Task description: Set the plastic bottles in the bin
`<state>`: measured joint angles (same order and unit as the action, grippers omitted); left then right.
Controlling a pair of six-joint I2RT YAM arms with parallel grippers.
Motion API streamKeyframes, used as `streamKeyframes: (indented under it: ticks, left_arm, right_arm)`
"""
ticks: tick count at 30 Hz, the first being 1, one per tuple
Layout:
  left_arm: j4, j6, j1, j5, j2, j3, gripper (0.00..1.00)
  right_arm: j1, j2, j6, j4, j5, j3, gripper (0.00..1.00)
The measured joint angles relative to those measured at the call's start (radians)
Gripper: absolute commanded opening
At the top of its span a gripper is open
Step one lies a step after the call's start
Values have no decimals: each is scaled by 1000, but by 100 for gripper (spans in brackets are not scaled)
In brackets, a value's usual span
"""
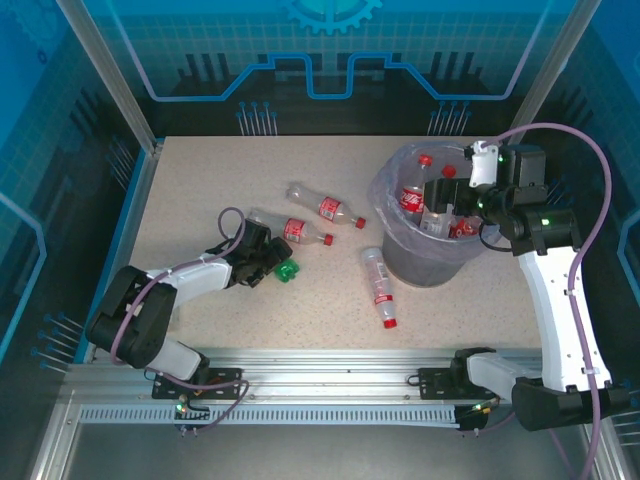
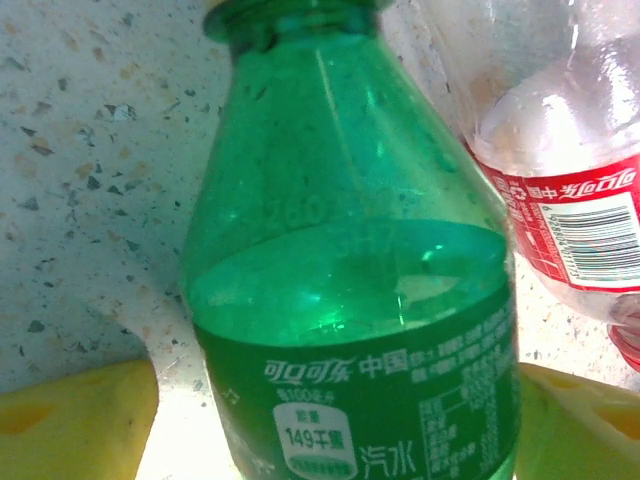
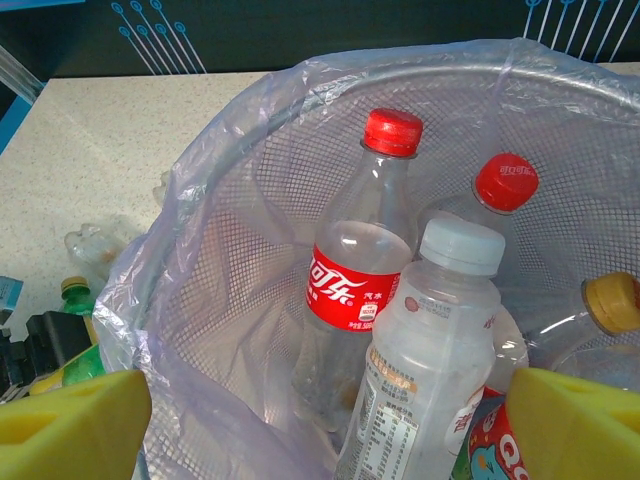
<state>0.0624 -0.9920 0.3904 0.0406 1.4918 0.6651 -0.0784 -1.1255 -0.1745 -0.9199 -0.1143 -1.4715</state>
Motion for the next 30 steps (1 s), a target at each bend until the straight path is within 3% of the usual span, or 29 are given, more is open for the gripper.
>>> streamKeyframes:
  ticks: [7,19,24,30]
  left_arm:
    - [-20,48,3,-31,-5,0,64]
    - [73,181,5,-45,-151,0,56]
    - [86,309,39,-103,-247,23,57]
    - [-11,472,92,-201,-342,31,58]
  right_arm:
    - [0,0,0,0,-14,0,92]
    - [-25,0,-12,1,-49,0,91]
    - [-147,0,-37,6,-50,-12,91]
    - [-364,-40,-89,54,-20,-58,91]
